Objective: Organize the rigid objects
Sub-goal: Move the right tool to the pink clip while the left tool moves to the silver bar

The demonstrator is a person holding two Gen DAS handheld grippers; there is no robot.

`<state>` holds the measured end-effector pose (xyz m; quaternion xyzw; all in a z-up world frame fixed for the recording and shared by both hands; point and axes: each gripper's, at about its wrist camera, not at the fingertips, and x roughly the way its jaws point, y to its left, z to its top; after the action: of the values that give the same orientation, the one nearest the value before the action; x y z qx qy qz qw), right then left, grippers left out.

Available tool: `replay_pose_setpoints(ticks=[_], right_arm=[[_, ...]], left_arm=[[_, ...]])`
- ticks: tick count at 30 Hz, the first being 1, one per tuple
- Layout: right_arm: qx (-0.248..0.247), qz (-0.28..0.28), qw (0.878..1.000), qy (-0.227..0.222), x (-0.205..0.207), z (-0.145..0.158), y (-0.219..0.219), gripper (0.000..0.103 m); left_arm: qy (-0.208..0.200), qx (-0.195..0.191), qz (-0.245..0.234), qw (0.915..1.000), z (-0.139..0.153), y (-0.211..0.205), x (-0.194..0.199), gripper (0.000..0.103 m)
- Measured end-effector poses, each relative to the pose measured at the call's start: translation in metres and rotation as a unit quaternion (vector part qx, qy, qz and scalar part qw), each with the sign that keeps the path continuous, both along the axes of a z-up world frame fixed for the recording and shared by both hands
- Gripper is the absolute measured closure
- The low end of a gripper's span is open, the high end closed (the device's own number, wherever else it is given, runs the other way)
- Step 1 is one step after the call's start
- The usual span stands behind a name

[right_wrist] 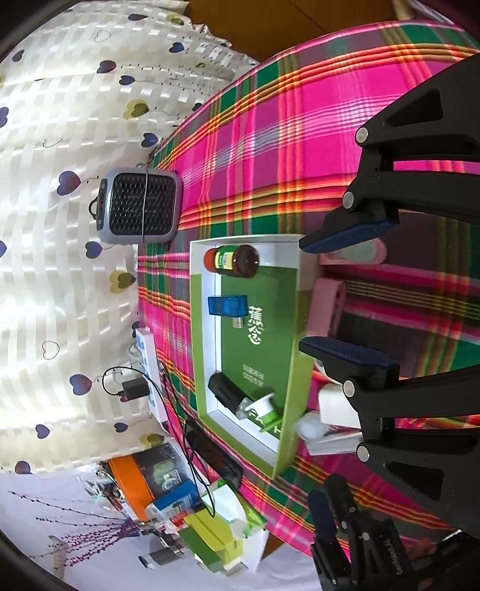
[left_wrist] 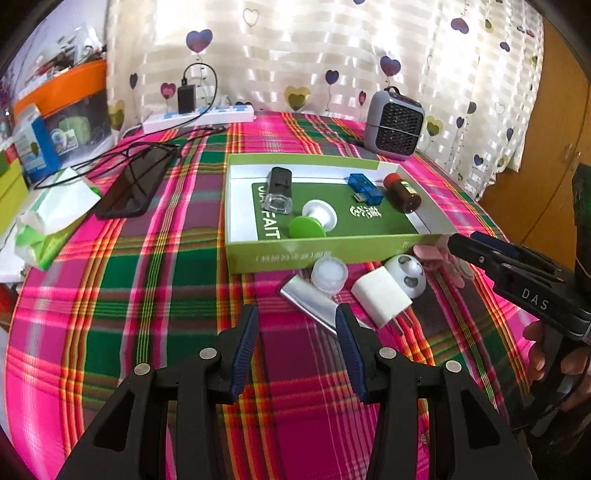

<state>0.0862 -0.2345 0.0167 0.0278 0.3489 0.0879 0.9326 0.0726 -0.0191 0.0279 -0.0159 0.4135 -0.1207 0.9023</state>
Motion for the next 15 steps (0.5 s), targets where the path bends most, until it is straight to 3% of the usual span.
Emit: replay_pose_setpoints(ticks=[15], right_arm=[[0.004,-0.007,1.0,0.018,-0.021,-0.016,-0.01,0.055]], left_arm=[[0.027,-0.014,-0.013,0.9995,-0.01,-0.017,-0.003,0.06]])
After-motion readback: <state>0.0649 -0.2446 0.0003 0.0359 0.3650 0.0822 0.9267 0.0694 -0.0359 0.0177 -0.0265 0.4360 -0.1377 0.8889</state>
